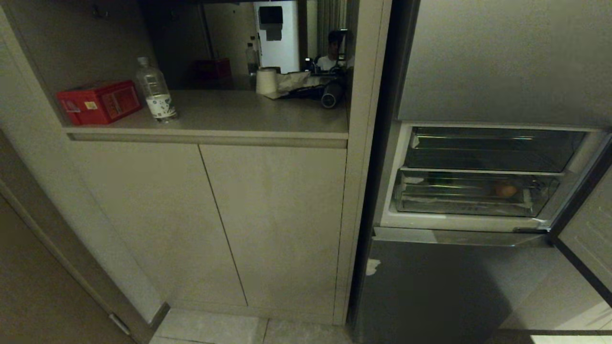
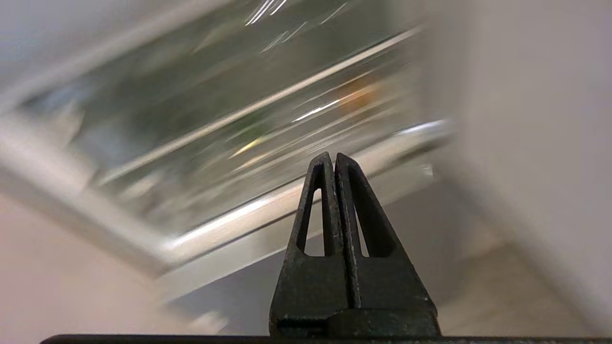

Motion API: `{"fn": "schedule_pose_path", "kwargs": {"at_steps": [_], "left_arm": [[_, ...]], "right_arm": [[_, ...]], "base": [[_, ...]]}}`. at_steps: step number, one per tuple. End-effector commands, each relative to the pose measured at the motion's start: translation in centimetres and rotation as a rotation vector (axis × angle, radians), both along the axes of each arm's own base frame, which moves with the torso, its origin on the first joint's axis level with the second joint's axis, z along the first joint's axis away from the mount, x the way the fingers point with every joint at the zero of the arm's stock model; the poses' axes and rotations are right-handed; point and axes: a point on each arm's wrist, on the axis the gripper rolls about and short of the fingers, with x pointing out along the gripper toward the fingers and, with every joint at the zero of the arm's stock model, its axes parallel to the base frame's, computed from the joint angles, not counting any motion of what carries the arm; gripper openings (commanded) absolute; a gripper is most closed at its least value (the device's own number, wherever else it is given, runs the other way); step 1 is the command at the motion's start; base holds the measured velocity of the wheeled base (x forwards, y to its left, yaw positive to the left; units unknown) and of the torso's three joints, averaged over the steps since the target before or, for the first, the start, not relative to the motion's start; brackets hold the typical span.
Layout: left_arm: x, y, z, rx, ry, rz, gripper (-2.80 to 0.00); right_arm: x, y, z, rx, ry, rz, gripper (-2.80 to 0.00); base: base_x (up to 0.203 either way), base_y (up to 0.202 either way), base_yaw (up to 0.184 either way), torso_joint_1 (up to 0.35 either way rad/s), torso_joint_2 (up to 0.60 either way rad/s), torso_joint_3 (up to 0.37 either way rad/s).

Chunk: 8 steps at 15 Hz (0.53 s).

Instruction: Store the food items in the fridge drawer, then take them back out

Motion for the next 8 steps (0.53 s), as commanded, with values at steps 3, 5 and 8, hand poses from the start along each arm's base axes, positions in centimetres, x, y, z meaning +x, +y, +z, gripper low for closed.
{"fn": "schedule_pose_path", "kwargs": {"at_steps": [3, 5, 8], "left_arm": [[0.0, 0.0, 0.0, 0.000, 0.000, 0.000, -2.80], [0.0, 0.0, 0.0, 0.000, 0.000, 0.001, -2.80], [0.0, 0.0, 0.0, 0.000, 0.000, -0.001, -2.80]], "right_arm": [[-12.7, 3.6, 2.0, -0.189, -0.130, -0.435, -2.80], [-14.8, 4.6, 1.1, -0.209, -0.113, -0.621, -2.80], [-16.4, 6.2, 0.0, -0.237, -0.090, -0.829, -2.80]], "base": [[0.000, 0.000, 0.000, 0.000, 0.00, 0.000], [0.000, 0.000, 0.000, 0.000, 0.00, 0.000], [0.000, 0.000, 0.000, 0.000, 0.00, 0.000]]}}
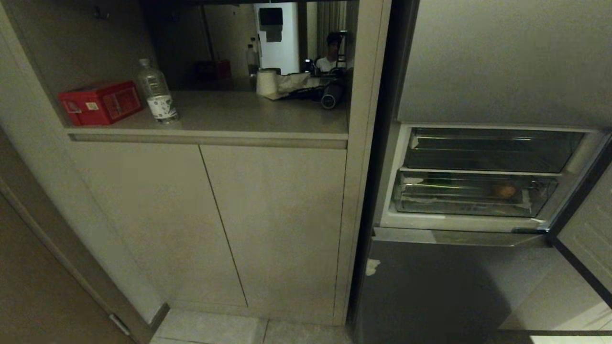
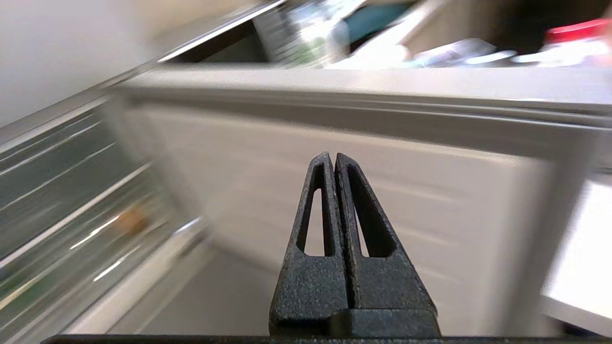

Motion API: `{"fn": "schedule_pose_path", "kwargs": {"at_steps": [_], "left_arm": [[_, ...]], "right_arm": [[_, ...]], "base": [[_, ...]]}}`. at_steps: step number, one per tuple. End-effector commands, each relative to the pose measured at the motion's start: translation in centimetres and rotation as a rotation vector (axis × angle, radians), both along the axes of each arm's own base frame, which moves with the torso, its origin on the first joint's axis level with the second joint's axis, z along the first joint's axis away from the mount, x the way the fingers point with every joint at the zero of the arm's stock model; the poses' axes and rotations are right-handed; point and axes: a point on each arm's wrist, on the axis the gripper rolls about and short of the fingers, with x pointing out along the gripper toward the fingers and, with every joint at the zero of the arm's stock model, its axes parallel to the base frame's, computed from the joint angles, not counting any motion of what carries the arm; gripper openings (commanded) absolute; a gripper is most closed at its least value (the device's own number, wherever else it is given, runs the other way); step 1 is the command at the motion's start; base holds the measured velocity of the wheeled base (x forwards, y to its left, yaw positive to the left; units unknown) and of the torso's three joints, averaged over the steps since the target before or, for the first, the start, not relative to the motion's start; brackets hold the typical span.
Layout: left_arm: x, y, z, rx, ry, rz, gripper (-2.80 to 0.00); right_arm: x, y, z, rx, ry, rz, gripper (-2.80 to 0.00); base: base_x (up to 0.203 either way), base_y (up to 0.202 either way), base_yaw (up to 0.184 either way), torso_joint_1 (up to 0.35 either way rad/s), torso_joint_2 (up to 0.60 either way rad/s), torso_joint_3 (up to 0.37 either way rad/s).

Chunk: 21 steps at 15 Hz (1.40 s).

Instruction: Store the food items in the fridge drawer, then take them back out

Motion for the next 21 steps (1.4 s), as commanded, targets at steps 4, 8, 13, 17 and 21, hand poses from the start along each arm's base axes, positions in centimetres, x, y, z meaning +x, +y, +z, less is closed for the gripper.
{"fn": "schedule_pose_path", "kwargs": {"at_steps": [4, 8, 13, 17, 21], "left_arm": [[0.0, 0.0, 0.0, 0.000, 0.002, 0.001, -2.80], [0.0, 0.0, 0.0, 0.000, 0.002, 0.001, -2.80], [0.0, 0.0, 0.0, 0.000, 0.000, 0.001, -2.80], [0.0, 0.0, 0.0, 0.000, 0.002, 0.001, -2.80], [0.0, 0.0, 0.0, 0.000, 0.001, 0.001, -2.80]], "right_arm": [[-0.6, 3.9, -2.2, -0.064, 0.014, -0.109, -2.80], [0.2, 6.0, -3.3, -0.094, 0.036, -0.011, -2.80], [0.2, 7.2, -4.7, -0.108, 0.087, 0.372, -2.80], [0.1, 7.2, -5.8, -0.132, 0.122, 0.877, -2.80], [-0.9, 7.2, -10.1, -0.210, 0.244, 1.171, -2.80]], "base": [[0.000, 0.000, 0.000, 0.000, 0.00, 0.000], [0.000, 0.000, 0.000, 0.000, 0.00, 0.000], [0.000, 0.000, 0.000, 0.000, 0.00, 0.000], [0.000, 0.000, 0.000, 0.000, 0.00, 0.000], [0.000, 0.000, 0.000, 0.000, 0.00, 0.000]]}}
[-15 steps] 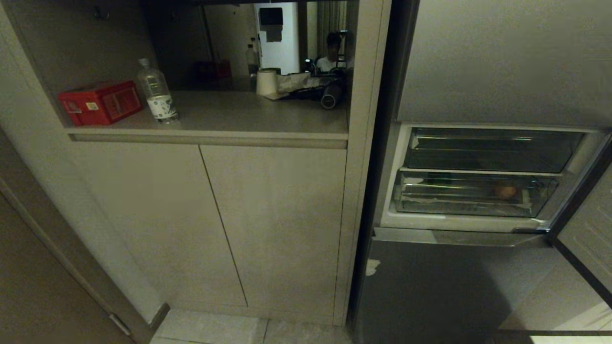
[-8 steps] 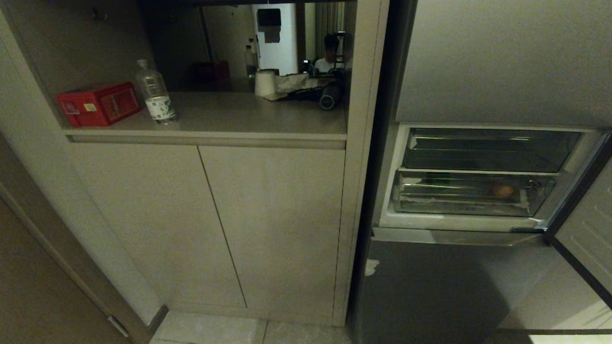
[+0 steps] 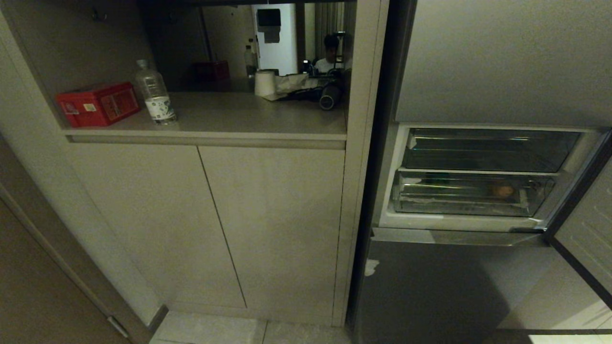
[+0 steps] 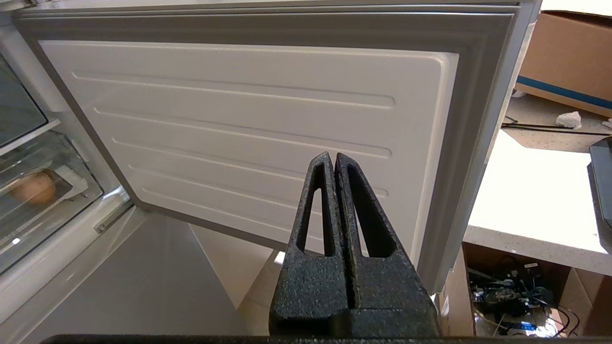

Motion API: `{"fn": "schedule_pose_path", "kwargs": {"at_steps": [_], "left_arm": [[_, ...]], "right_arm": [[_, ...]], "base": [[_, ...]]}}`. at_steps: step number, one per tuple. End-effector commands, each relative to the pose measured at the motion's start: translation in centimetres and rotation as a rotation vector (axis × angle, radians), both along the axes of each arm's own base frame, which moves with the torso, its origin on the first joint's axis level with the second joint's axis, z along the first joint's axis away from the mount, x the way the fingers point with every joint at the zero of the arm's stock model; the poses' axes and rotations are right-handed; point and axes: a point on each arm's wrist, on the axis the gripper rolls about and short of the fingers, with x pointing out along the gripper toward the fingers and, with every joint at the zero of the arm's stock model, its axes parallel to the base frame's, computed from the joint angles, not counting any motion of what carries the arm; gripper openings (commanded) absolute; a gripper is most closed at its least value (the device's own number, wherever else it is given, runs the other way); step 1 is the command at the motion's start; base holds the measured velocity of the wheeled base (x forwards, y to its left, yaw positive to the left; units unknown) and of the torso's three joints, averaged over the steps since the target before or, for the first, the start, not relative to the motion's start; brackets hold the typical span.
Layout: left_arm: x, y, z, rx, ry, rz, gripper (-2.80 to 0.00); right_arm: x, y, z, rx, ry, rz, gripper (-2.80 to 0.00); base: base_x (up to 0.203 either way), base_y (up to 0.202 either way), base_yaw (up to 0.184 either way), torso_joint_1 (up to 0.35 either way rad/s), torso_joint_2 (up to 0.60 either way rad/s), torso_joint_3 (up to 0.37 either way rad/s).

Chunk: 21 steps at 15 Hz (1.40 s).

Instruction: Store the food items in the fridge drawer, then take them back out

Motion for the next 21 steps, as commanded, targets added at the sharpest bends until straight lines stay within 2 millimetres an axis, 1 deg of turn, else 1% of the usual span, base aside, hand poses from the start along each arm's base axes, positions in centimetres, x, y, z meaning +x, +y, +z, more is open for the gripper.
{"fn": "schedule_pose_path", "kwargs": {"at_steps": [1, 2, 3, 5, 6, 13, 21], "left_arm": [[0.0, 0.0, 0.0, -0.001, 0.000, -0.001, -2.80], [0.0, 0.0, 0.0, -0.001, 0.000, 0.001, -2.80], [0.0, 0.0, 0.0, -0.002, 0.000, 0.000, -2.80], [0.0, 0.0, 0.0, -0.002, 0.000, 0.001, -2.80], [0.0, 0.0, 0.0, -0.002, 0.000, 0.000, -2.80], [0.0, 0.0, 0.0, -0.002, 0.000, 0.000, -2.80], [0.0, 0.0, 0.0, -0.002, 0.000, 0.001, -2.80]], "right_arm": [[-2.0, 1.5, -6.7, -0.159, 0.191, 1.247, -2.80], [-2.8, 1.5, -7.5, -0.191, 0.173, 1.234, -2.80], [-3.3, 1.4, -8.2, -0.205, 0.170, 1.220, -2.80], [-3.2, 1.3, -9.4, -0.188, 0.199, 1.194, -2.80], [-3.1, 1.2, -9.5, -0.167, 0.177, 1.172, -2.80], [-3.1, 1.2, -9.5, -0.158, 0.173, 1.166, -2.80], [-3.1, 1.2, -9.4, -0.135, 0.155, 1.168, -2.80]], "base": [[0.000, 0.000, 0.000, 0.000, 0.00, 0.000], [0.000, 0.000, 0.000, 0.000, 0.00, 0.000], [0.000, 0.000, 0.000, 0.000, 0.00, 0.000], [0.000, 0.000, 0.000, 0.000, 0.00, 0.000], [0.000, 0.000, 0.000, 0.000, 0.00, 0.000], [0.000, 0.000, 0.000, 0.000, 0.00, 0.000], [0.000, 0.006, -0.147, 0.002, 0.00, 0.002]]}}
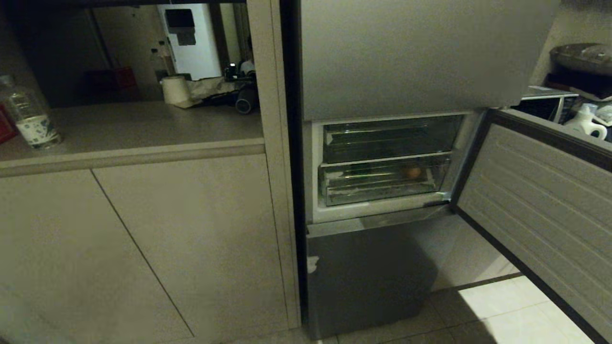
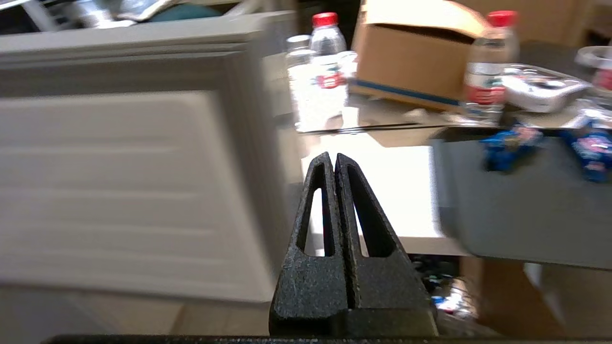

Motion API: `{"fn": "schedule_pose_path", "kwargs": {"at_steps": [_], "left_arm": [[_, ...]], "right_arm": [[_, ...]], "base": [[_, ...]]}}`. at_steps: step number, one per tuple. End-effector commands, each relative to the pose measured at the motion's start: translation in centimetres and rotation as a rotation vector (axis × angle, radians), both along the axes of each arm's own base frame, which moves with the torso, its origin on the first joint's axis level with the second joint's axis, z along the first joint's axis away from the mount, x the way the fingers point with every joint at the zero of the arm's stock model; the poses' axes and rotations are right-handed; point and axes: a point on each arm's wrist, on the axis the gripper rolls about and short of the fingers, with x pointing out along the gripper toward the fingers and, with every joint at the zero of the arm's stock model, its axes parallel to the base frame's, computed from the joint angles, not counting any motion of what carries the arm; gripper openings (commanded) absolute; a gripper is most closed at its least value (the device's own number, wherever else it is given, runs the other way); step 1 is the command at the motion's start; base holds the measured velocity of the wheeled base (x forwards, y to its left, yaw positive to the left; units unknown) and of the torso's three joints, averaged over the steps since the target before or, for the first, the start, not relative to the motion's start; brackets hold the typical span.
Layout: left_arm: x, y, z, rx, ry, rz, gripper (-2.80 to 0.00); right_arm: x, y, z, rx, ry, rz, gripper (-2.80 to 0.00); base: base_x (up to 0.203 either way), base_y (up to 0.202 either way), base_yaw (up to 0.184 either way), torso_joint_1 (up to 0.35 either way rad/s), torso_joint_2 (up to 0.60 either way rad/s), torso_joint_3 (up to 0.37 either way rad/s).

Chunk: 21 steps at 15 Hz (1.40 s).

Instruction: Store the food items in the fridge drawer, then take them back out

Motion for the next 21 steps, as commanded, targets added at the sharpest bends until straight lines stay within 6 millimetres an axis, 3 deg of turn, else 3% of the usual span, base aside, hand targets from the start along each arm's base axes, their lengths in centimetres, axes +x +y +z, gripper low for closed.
{"fn": "schedule_pose_path", "kwargs": {"at_steps": [1, 4, 7, 10, 13, 17, 21], "left_arm": [[0.0, 0.0, 0.0, 0.000, 0.000, 0.000, -2.80], [0.0, 0.0, 0.0, 0.000, 0.000, -0.001, -2.80], [0.0, 0.0, 0.0, 0.000, 0.001, 0.000, -2.80], [0.0, 0.0, 0.0, 0.000, 0.000, 0.000, -2.80], [0.0, 0.0, 0.0, 0.000, 0.000, -0.001, -2.80], [0.0, 0.0, 0.0, 0.000, 0.000, 0.000, -2.80], [0.0, 0.0, 0.0, 0.000, 0.000, 0.000, -2.80]], "right_arm": [[-3.1, 1.2, -9.4, -0.113, 0.140, 1.170, -2.80], [-3.2, 1.1, -8.9, -0.123, 0.096, 1.149, -2.80], [-3.6, 1.0, -6.2, -0.122, 0.048, 1.100, -2.80], [-2.3, 0.9, -4.4, -0.055, 0.124, 1.057, -2.80], [0.7, 0.8, -1.8, 0.073, 0.213, 1.012, -2.80], [5.9, -0.1, 3.4, 0.270, 0.050, 0.872, -2.80], [10.1, -3.7, 4.0, 0.399, 0.026, 0.589, -2.80]], "base": [[0.000, 0.000, 0.000, 0.000, 0.00, 0.000], [0.000, 0.000, 0.000, 0.000, 0.00, 0.000], [0.000, 0.000, 0.000, 0.000, 0.00, 0.000], [0.000, 0.000, 0.000, 0.000, 0.00, 0.000], [0.000, 0.000, 0.000, 0.000, 0.00, 0.000], [0.000, 0.000, 0.000, 0.000, 0.00, 0.000], [0.000, 0.000, 0.000, 0.000, 0.00, 0.000]]}}
